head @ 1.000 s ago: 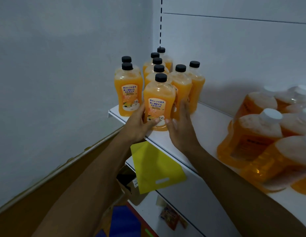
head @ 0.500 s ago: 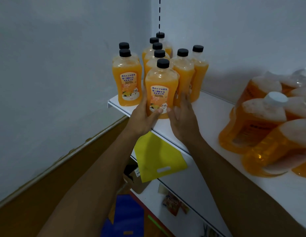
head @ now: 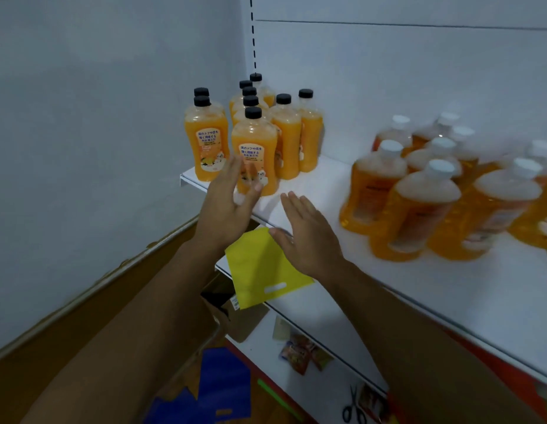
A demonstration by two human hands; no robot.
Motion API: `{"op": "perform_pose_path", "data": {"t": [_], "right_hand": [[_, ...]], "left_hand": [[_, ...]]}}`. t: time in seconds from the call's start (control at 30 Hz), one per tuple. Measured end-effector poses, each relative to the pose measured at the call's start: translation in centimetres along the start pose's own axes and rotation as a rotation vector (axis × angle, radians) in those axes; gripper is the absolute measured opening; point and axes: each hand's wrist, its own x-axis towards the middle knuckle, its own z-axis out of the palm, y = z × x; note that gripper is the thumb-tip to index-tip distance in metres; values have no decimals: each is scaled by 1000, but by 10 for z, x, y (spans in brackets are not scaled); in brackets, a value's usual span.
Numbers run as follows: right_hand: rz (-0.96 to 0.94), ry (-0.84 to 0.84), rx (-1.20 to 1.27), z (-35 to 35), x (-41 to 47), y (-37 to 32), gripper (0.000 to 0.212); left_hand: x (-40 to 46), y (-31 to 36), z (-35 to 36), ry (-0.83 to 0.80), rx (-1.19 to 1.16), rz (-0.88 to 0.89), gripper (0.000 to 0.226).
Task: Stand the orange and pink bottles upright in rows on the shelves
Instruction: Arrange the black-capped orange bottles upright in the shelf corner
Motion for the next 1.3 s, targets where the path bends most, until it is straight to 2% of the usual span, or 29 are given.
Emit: {"op": "perform_pose_path", "data": {"t": [0.1,0.33,0.63,1.0,1.13,1.3], "right_hand": [[27,-24,-118,-24,-49,12,81],[101,10,-120,-116,-207,57,79],[474,40,-283,-256,-398,132,69],[908,189,-478,-369,-560,255,70],[1019,250,-587,-403,-591,300,72],[1173,260,-528,-423,-604,343,82]], "left_hand": [[-31,44,-4,-10,52,53,64],[-134,185,32,-133,6,188,66],[-223,367,112,-324,-134,388,66],[-264,536,279,-667,-296,591,73],[-270,594,345,-765,-334,670,68],[-266,643,417,-852,-350,735,68]]}}
